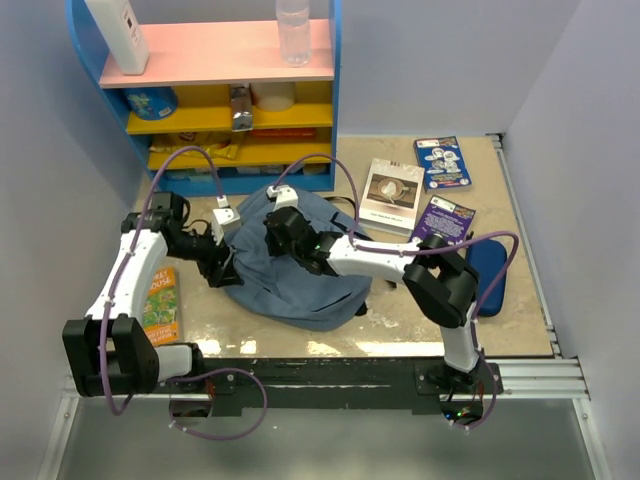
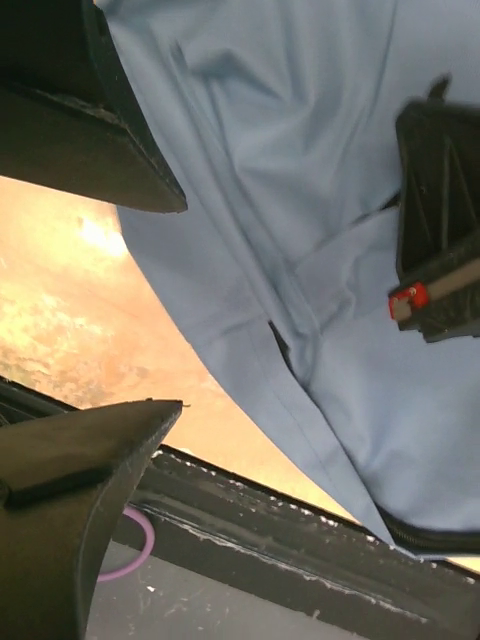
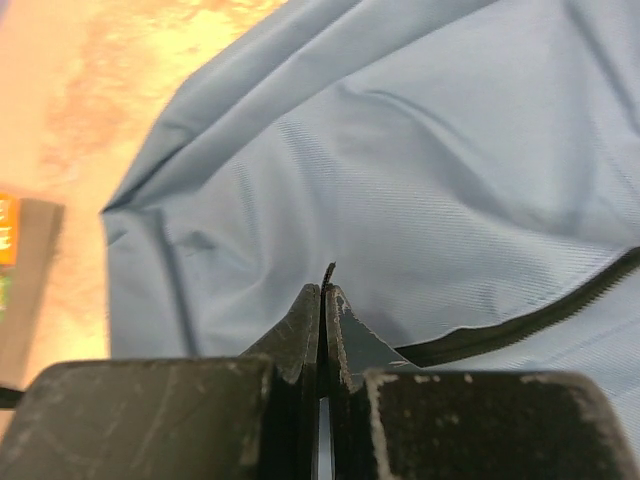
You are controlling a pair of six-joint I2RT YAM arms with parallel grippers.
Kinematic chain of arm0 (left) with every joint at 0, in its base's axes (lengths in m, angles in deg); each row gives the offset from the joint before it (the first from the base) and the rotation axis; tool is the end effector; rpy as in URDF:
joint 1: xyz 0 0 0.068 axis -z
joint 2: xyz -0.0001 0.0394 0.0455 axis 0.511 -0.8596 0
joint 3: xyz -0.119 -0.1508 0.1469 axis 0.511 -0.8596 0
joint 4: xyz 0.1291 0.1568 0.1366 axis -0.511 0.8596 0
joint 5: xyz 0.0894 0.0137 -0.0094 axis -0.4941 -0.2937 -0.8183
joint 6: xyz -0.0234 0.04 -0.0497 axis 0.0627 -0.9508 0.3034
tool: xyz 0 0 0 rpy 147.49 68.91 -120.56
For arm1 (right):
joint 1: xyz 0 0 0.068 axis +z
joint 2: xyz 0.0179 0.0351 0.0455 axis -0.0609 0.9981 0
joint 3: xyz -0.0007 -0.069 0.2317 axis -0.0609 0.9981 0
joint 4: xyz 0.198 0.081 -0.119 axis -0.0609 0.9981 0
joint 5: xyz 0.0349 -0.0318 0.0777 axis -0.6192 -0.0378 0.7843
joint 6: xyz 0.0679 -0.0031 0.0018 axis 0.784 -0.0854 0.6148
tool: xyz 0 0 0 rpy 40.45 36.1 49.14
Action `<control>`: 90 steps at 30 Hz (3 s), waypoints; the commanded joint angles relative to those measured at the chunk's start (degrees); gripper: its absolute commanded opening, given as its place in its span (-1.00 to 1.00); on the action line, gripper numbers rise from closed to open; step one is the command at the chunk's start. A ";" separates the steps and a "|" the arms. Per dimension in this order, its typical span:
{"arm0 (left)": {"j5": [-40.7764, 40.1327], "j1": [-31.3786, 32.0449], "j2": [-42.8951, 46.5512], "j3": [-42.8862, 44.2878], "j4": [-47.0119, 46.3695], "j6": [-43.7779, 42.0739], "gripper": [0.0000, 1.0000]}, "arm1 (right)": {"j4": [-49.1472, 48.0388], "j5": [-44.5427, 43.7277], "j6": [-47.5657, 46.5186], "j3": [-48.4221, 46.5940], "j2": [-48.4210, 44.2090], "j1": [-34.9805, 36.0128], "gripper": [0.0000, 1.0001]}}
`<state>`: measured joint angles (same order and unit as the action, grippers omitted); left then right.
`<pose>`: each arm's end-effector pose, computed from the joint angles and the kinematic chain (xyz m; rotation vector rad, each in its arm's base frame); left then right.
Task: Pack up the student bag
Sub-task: Zip the student bag at the center of the board.
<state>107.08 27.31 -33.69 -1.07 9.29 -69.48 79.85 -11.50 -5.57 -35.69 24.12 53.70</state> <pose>0.2100 -0.0287 0.2306 1.0733 2.2051 -0.8890 0.2541 0.3613 0.1884 -0.2938 2.0942 0.5829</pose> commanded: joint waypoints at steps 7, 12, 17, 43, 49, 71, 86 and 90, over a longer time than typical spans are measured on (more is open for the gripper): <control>5.47 7.00 5.95 -9.43 -26.61 20.03 1.00 | -5.41 4.37 6.21 -2.32 -2.77 -1.03 -1.00; -0.60 8.78 6.75 -12.33 -34.52 24.70 1.00 | -5.68 5.69 7.00 -3.02 -3.74 -1.03 -1.00; -2.54 8.87 3.85 -12.16 -36.29 25.67 1.00 | -5.85 6.04 7.88 -2.32 -4.97 -1.20 -1.00; -2.01 10.36 -1.17 -10.40 -37.26 27.25 -0.71 | -6.21 8.33 9.91 -0.74 -8.40 -3.05 -1.00; -3.33 10.36 0.15 -9.70 -36.38 27.96 -1.00 | -6.03 7.71 8.59 2.69 -8.93 -6.30 -1.00; 1.58 10.36 1.65 -1.70 -14.42 11.62 -1.00 | 0.73 -2.30 -0.11 -2.14 1.18 -15.97 -1.00; -2.45 10.36 -0.29 -0.03 -18.97 17.91 0.07 | -1.98 5.94 1.02 3.12 -5.05 -17.02 0.11; -4.03 10.54 1.12 1.63 -23.98 22.85 0.32 | -0.85 6.83 2.61 8.65 -12.85 -17.02 0.22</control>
<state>103.33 37.63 -34.15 -3.32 -8.68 -53.24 80.83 -6.29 -4.46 -30.66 20.58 36.61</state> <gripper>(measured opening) 0.618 0.606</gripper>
